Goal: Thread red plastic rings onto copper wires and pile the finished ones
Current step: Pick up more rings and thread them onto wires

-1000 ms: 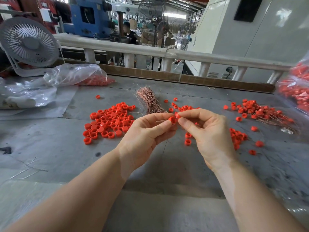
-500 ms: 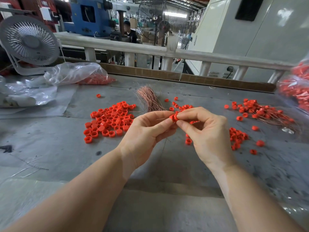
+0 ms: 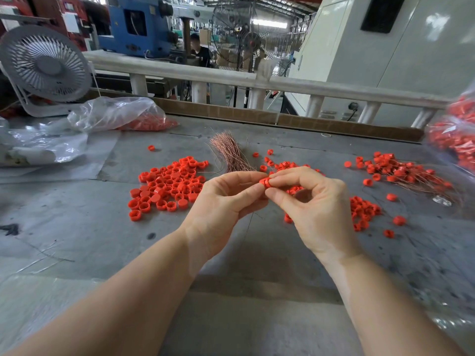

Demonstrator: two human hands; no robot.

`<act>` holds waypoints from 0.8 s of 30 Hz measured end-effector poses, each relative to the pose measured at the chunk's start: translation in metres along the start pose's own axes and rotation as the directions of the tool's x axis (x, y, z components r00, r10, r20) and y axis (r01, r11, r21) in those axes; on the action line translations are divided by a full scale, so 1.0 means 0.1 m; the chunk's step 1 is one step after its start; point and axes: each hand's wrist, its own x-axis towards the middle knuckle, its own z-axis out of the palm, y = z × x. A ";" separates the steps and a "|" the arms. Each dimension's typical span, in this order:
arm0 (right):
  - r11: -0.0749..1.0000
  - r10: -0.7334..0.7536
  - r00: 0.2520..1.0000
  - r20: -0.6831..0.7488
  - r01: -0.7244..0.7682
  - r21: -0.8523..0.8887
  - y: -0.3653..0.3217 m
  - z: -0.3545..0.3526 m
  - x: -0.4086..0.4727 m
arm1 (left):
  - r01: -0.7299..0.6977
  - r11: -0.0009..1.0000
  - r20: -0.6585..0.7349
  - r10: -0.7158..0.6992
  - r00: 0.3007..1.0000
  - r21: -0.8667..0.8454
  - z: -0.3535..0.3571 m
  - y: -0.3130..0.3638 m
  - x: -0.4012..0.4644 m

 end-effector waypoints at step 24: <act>1.000 0.018 1.000 0.017 -0.018 0.001 -0.02 -0.01 0.00 | -0.029 0.999 0.002 0.029 1.000 0.030 0.00 0.00 0.00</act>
